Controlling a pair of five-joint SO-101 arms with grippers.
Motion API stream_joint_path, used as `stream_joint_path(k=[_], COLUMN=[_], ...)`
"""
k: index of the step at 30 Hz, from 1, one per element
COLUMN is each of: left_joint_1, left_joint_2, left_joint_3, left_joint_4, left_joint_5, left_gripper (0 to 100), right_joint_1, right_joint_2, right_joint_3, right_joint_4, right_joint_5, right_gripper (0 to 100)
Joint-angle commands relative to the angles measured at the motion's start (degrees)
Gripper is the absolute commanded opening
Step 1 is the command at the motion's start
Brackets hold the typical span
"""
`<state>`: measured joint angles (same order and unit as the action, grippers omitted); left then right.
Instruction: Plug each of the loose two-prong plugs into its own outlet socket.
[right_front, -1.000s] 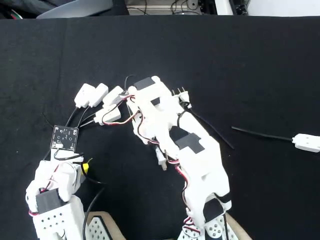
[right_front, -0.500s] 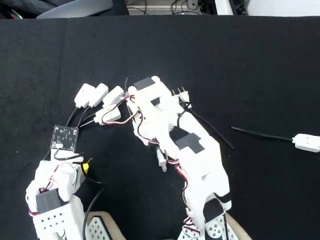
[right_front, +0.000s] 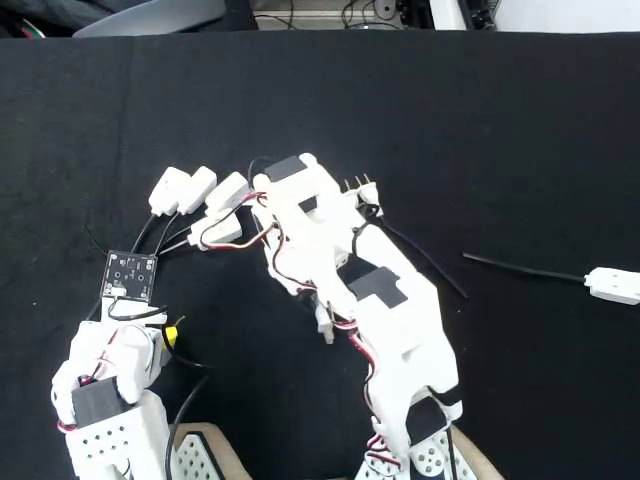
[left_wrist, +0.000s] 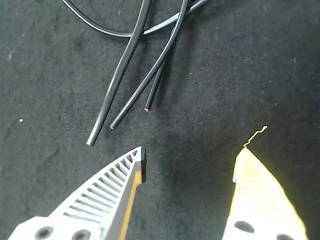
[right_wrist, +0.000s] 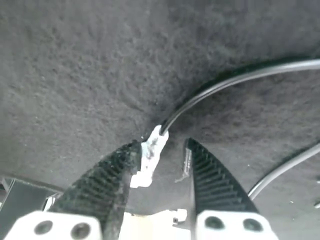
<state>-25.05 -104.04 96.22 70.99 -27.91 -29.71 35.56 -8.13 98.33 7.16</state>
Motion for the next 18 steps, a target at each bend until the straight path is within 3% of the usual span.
stream_joint_path(k=[1, 18], left_joint_1=[0.6, 0.4], left_joint_2=[-0.4, -0.4], left_joint_3=[1.1, 1.1], left_joint_4=[0.0, 0.2], left_joint_5=[-0.3, -0.3], left_gripper=[29, 29], right_joint_1=[-0.6, -3.7], right_joint_2=[-3.0, -3.0], right_joint_3=[-1.4, 3.2], right_joint_4=[1.8, 1.2], right_joint_5=[0.4, 0.4], right_gripper=[13.4, 9.7])
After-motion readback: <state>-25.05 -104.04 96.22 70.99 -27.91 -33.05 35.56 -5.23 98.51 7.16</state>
